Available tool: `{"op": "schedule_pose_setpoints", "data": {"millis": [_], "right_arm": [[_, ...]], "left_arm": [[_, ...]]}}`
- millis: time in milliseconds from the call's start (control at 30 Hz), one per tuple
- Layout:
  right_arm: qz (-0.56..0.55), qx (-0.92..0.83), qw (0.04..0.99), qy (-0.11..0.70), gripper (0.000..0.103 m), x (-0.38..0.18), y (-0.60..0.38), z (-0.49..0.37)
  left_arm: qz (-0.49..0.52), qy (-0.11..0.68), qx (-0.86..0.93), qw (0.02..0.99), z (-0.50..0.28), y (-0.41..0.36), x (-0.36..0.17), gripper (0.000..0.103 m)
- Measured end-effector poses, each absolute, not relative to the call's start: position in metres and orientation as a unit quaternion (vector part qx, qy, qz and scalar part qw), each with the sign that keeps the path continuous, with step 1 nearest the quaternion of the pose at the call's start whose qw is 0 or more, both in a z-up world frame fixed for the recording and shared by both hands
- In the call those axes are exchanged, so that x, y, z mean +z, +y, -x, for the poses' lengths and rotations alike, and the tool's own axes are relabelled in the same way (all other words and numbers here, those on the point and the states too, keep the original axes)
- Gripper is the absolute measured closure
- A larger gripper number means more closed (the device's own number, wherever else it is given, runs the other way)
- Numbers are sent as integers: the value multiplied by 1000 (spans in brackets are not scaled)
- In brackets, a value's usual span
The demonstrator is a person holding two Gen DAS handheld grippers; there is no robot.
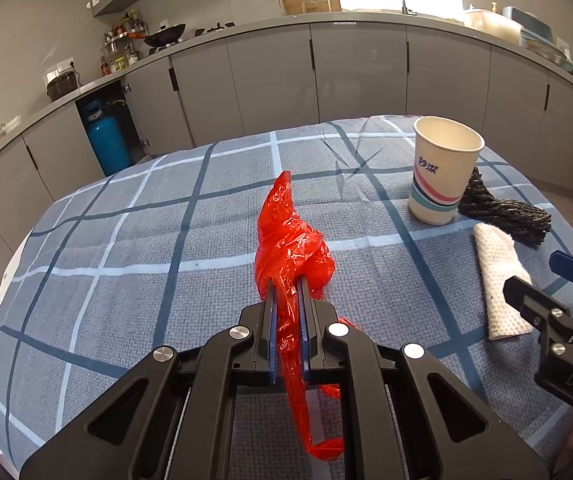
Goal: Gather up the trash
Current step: 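Close the right gripper on the white cloth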
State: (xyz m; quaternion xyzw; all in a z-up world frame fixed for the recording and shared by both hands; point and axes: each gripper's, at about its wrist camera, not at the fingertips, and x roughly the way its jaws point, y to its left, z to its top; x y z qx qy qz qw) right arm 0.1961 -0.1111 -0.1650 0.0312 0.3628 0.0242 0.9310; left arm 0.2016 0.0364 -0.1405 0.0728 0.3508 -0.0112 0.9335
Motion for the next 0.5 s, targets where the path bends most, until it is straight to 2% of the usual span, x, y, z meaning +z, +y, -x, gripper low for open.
{"op": "schedule_pose_setpoints", "data": {"millis": [200,300,500], "right_arm": [[-24,19,920,391,31,-178,-107,-204],[-26,27,912,409,55,-185,-107,-207],[-22,36,914,404,76,-182,-109,-200]], "left_arm": [[-71,355,-9,932,-203,42,-143,93],[-71,355,-10,932,-203,42,-142,93],[-75,353,-13,932,-200,40,-140,93]]}}
